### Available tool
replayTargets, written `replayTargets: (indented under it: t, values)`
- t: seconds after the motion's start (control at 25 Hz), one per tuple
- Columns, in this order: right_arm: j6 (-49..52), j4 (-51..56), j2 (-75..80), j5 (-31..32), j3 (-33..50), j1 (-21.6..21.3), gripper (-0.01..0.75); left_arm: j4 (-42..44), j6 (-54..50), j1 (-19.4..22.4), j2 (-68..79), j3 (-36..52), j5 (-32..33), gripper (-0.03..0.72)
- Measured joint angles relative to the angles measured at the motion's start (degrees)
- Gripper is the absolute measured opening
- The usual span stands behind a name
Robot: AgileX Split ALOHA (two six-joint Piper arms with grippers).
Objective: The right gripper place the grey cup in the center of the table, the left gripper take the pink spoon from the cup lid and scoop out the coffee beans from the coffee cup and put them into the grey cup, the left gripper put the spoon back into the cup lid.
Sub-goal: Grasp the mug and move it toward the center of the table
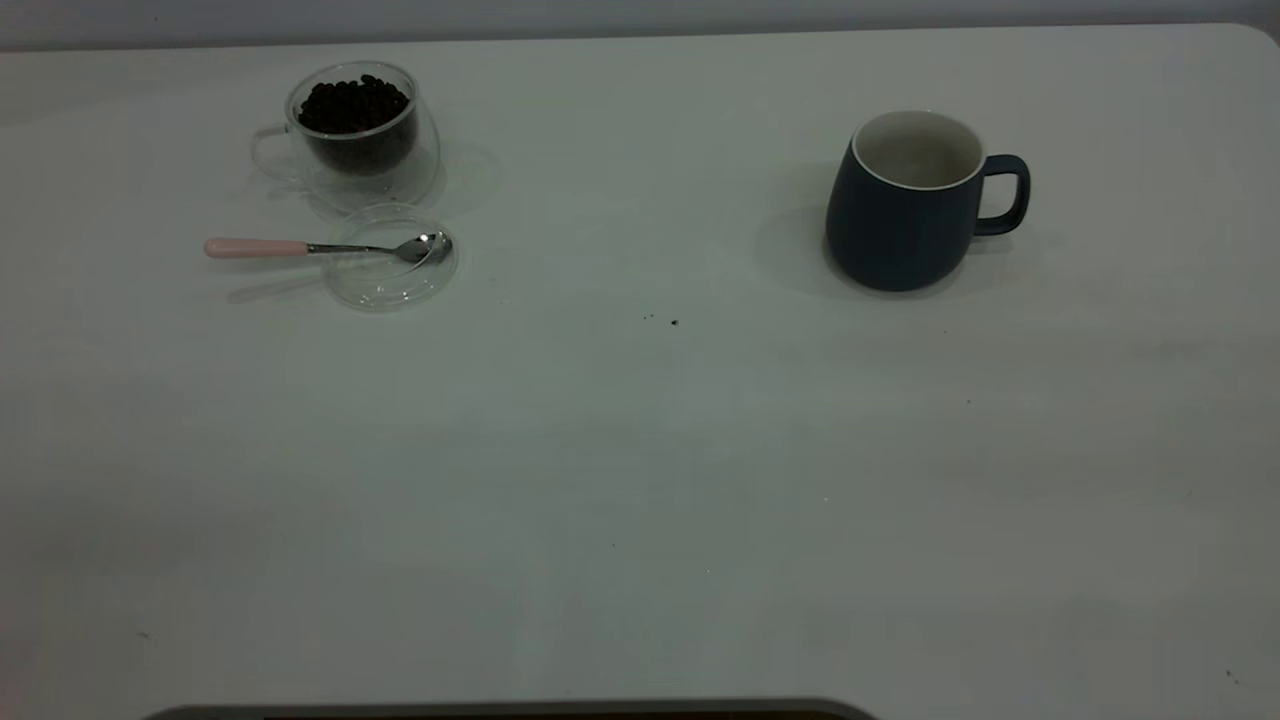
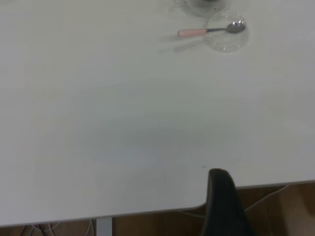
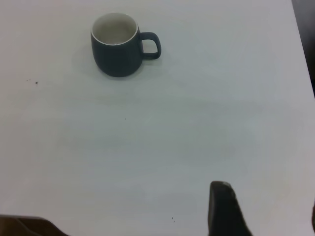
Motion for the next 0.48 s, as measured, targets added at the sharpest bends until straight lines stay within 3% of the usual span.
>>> replayTargets:
  t: [0.2, 0.32, 0.48]
  values:
    - [0.0, 1.04, 6.98, -1.96, -0.6, 0.0, 0.536, 0.0, 0.0, 0.0, 0.0, 0.0, 0.0, 0.507]
    - [-1.48, 1.88, 14.59, -8.06, -1.42, 0.0, 0.606, 0.0, 0.0, 0.0, 0.0, 0.0, 0.0, 0.507]
    - [-7.19, 3.01, 27.56, -16.57, -2.31, 0.0, 0.619, 0.0, 0.0, 0.0, 0.0, 0.0, 0.0, 0.507]
